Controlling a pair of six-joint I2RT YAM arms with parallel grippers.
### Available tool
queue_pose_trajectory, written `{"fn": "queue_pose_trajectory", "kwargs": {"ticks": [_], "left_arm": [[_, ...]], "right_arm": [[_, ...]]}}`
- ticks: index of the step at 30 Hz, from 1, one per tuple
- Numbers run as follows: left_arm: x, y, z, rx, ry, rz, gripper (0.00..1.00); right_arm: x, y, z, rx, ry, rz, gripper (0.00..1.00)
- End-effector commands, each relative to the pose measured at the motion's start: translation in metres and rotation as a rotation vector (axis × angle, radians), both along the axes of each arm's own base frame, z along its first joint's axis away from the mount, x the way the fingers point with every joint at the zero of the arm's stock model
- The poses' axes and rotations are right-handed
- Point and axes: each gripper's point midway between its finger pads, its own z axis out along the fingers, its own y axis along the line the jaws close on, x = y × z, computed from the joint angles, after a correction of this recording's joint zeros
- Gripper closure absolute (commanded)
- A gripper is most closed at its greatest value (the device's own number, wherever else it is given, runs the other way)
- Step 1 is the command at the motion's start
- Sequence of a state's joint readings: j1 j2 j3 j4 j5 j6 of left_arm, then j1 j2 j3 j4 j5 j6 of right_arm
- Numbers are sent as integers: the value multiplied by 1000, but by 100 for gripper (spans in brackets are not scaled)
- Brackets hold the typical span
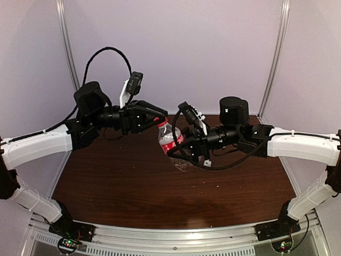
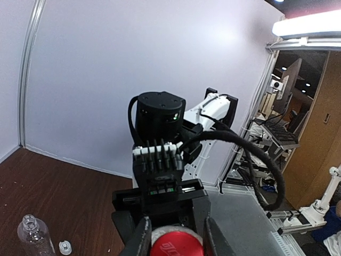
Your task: Unscrew the bottle caps
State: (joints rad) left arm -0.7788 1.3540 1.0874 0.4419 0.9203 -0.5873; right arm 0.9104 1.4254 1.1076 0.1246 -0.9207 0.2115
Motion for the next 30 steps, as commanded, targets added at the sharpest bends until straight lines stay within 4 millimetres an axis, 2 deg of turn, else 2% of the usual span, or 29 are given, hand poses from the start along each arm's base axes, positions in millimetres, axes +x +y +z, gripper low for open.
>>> {"fn": "queue_pose_trajectory", "kwargs": {"ticks": [1, 5, 9, 15, 18, 21, 24, 28, 30], "left_arm": [[3, 0, 2, -18, -11, 10, 82], [19, 0, 2, 1, 39, 110, 100], [45, 2, -1, 46, 135, 323, 100], [73, 7, -11, 169, 259, 674, 100], [79, 12, -11, 178, 273, 775, 100], [82, 15, -12, 181, 276, 811, 98], [81, 13, -11, 173, 268, 804, 91], [67, 4, 5, 113, 121, 701, 65], [57, 7, 15, 87, 35, 661, 51]], "right_arm": [[0, -3, 14, 31, -36, -27, 64], [17, -7, 11, -1, -69, -144, 65], [44, -14, 6, -55, -119, -311, 66], [79, -26, 3, -111, -208, -526, 68], [90, -31, 0, -127, -226, -595, 68], [91, -30, -1, -124, -226, -601, 68], [87, -27, -1, -115, -219, -578, 68], [80, -24, 0, -105, -214, -533, 68], [71, -21, 1, -97, -214, -479, 68]]}}
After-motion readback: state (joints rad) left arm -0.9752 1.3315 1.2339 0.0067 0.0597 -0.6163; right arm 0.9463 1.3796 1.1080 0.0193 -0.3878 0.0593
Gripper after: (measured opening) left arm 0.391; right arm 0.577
